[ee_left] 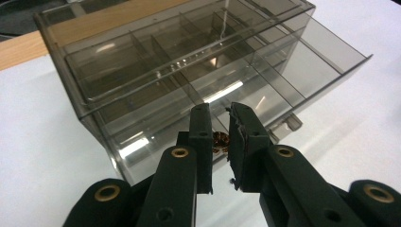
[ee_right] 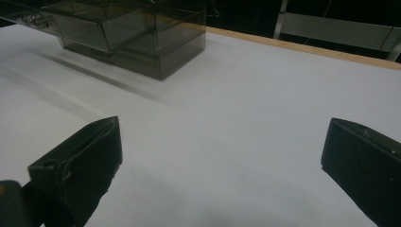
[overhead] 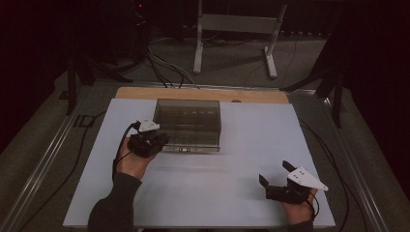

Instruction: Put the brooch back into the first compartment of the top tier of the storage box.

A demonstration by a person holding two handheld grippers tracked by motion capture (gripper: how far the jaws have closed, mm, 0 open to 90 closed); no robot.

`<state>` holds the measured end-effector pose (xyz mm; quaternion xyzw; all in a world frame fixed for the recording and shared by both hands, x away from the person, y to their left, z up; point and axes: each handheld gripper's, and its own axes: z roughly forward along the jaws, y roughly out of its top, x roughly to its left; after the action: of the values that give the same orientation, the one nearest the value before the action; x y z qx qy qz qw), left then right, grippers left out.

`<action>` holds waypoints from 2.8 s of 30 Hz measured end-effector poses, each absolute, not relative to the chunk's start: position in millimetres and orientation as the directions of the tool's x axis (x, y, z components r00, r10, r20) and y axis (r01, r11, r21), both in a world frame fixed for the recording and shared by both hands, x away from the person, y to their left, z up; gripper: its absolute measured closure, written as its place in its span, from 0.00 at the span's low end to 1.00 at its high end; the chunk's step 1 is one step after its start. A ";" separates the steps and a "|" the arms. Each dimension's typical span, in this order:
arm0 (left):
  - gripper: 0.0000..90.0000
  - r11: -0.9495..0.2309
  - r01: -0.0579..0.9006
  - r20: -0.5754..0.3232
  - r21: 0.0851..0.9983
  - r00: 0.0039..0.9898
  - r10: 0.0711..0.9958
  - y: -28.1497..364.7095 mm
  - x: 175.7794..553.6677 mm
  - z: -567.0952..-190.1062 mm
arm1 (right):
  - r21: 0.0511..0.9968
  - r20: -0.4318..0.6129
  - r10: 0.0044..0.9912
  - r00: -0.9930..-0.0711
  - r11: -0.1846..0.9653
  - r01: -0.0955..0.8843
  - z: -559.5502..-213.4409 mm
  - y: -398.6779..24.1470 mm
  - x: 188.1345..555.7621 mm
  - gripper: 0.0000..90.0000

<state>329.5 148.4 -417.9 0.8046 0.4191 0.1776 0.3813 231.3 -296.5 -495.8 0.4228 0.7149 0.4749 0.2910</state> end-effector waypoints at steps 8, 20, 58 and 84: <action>0.90 -0.338 0.547 -0.035 0.766 0.560 0.828 152.8 335.5 -419.6 | 0.925 -0.015 0.880 -0.474 0.193 0.328 -495.9 -296.3 231.5 0.00; 0.90 -0.334 0.555 -0.028 0.761 0.544 0.839 156.2 343.3 -420.0 | 0.924 -0.017 0.880 -0.474 0.195 0.329 -496.2 -295.9 232.0 0.00; 0.90 -0.383 0.606 0.002 0.697 0.532 0.846 147.7 363.8 -438.9 | 0.923 -0.019 0.880 -0.475 0.198 0.330 -496.2 -296.6 231.7 0.00; 0.66 -0.343 0.611 -0.026 0.714 0.512 0.858 148.1 362.8 -438.4 | 0.921 -0.021 0.880 -0.475 0.202 0.333 -496.5 -296.0 231.8 0.00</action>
<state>362.8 148.1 -438.4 0.7993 0.4596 0.1808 0.3424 231.8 -296.0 -496.5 0.4220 0.7186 0.4703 0.2905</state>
